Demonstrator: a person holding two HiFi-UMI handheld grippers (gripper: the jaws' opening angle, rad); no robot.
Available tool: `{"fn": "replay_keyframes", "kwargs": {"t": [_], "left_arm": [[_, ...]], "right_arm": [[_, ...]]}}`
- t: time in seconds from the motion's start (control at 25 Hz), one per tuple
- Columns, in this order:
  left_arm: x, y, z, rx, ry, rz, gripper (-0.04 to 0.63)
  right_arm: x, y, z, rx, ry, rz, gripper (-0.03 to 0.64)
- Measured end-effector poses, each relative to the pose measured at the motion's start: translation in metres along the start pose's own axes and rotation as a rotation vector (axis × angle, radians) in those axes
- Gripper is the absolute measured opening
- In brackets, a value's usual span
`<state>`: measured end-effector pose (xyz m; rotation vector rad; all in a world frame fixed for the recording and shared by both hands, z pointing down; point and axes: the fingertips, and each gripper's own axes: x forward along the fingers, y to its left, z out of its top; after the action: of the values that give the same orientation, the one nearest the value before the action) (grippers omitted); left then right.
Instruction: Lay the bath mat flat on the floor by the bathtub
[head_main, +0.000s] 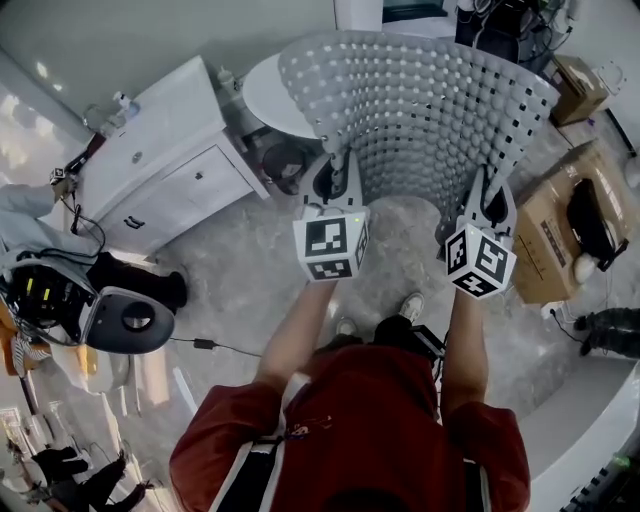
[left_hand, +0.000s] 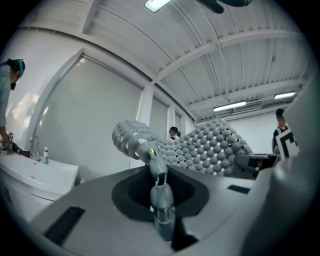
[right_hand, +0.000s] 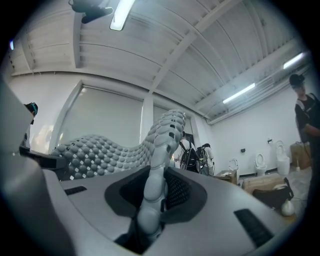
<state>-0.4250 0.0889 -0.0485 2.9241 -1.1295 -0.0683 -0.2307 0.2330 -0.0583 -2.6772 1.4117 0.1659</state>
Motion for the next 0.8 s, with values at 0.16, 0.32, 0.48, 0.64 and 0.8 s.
{"fn": "replay_keyframes", "kwargs": {"t": [0.16,0.32,0.48,0.64,0.8], "left_arm": [[0.023,-0.024,-0.004,0.008,0.008,-0.018,0.049],[0.051,-0.047,-0.008,0.016,0.022,-0.028,0.049],[0.086,-0.073,-0.010,0.022,0.032,-0.036,0.049],[0.120,-0.108,-0.014,0.035,0.041,-0.042,0.049],[0.148,-0.145,-0.019,0.041,0.052,-0.052,0.049]], "right_arm": [[0.014,-0.031,-0.007,0.023,0.013,-0.016,0.078],[0.033,-0.063,-0.015,0.037,0.028,-0.026,0.080],[0.059,-0.094,-0.018,0.040,0.037,-0.031,0.081],[0.081,-0.137,-0.024,0.042,0.041,-0.044,0.082],[0.095,-0.183,-0.029,0.050,0.049,-0.060,0.083]]}}
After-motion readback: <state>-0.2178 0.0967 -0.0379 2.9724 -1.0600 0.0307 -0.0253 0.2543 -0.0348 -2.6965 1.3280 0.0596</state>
